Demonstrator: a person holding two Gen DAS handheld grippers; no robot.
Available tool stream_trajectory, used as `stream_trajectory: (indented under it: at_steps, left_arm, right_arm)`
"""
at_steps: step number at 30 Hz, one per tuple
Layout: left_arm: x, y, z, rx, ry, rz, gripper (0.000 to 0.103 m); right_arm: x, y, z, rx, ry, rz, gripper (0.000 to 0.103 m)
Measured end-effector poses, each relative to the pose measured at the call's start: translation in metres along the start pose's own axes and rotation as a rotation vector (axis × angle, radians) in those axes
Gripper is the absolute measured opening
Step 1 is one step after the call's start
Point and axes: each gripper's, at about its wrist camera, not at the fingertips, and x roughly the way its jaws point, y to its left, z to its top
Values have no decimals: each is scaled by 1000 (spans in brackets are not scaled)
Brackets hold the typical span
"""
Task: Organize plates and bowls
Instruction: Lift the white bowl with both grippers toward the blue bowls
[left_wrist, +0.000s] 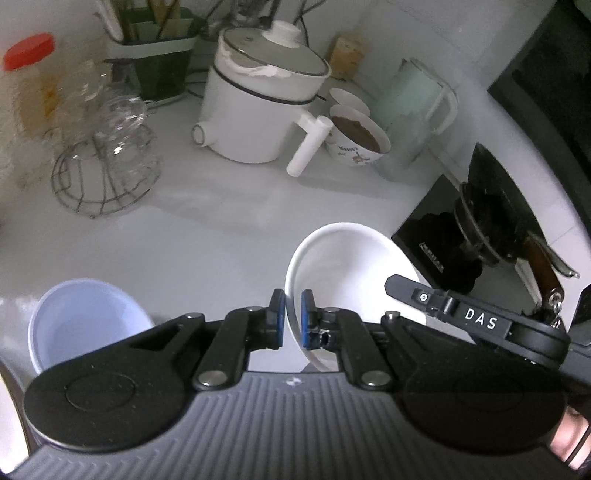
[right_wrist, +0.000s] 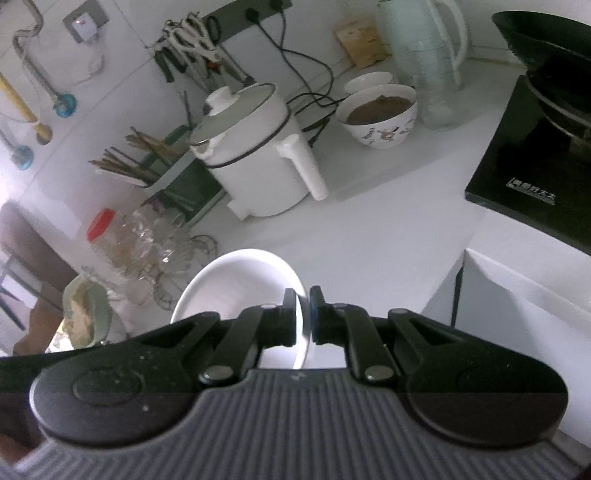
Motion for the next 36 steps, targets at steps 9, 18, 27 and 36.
stream_trajectory:
  at_steps: [9,18,27,36]
  left_arm:
    - [-29,30,-12,-131,-65,15,8]
    - [-61,66,-17,-269,-128,16,8]
    - [-75,100,-20,-388,-189,90,8]
    - [-68,127,-36,-437,-197,209,8]
  right_arm:
    - [6,24,-7,-56,62,61,10]
    - [18,56,-4,-125,127,133,10]
    - [42,101,-5,-282,176,172,10]
    - [85,124,-26,-385,309,185,10]
